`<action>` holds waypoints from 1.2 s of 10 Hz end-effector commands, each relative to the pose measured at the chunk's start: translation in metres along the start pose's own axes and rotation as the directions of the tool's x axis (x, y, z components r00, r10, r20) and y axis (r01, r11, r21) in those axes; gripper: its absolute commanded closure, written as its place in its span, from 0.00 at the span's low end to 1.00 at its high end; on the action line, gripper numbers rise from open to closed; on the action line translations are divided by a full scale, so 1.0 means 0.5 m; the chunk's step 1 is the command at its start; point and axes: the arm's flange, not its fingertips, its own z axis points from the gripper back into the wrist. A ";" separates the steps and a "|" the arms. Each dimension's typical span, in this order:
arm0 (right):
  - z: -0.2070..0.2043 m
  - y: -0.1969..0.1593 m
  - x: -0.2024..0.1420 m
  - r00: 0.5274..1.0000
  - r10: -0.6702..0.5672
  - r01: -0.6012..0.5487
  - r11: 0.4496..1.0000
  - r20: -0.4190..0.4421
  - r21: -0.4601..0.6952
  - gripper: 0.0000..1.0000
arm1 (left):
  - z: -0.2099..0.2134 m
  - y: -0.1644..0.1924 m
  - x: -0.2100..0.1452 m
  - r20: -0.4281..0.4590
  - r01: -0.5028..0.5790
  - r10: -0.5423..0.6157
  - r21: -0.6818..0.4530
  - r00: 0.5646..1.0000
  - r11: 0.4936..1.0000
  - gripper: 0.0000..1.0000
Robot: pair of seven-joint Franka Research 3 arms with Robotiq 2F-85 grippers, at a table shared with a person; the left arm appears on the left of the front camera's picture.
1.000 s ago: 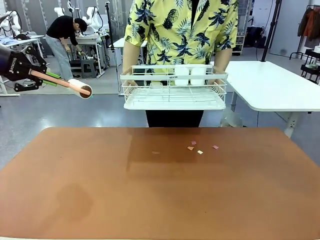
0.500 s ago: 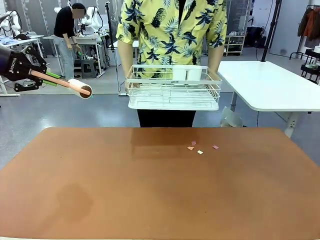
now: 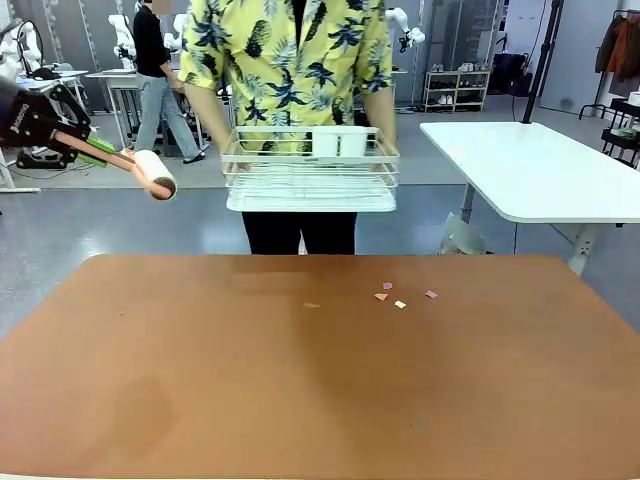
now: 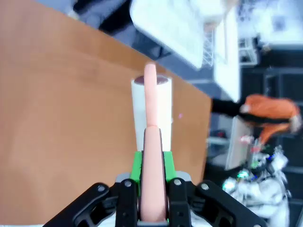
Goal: Clean the table.
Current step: Clean the table with the Lint Roller when the human lifts the Dish drying rack.
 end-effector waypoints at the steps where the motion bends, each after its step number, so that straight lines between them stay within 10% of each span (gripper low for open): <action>1: 0.001 0.004 -0.001 1.000 0.014 -0.014 1.000 0.008 0.022 0.00 | -0.026 -0.047 0.090 -0.239 0.262 -0.242 0.056 0.940 0.963 0.79; 3: 0.001 0.004 -0.001 1.000 0.014 -0.014 1.000 0.008 0.022 0.00 | -0.159 -0.049 0.164 -0.470 0.430 -0.358 0.052 0.807 0.901 0.79; 7: 0.001 0.004 -0.001 1.000 0.014 -0.014 1.000 0.008 0.022 0.00 | -0.191 -0.049 0.168 -0.387 0.385 -0.349 0.014 0.853 0.923 0.79; 12: 0.001 0.004 -0.001 1.000 0.014 -0.014 1.000 0.008 0.022 0.00 | -0.261 -0.032 0.167 -0.466 0.419 -0.360 0.024 0.808 0.908 0.79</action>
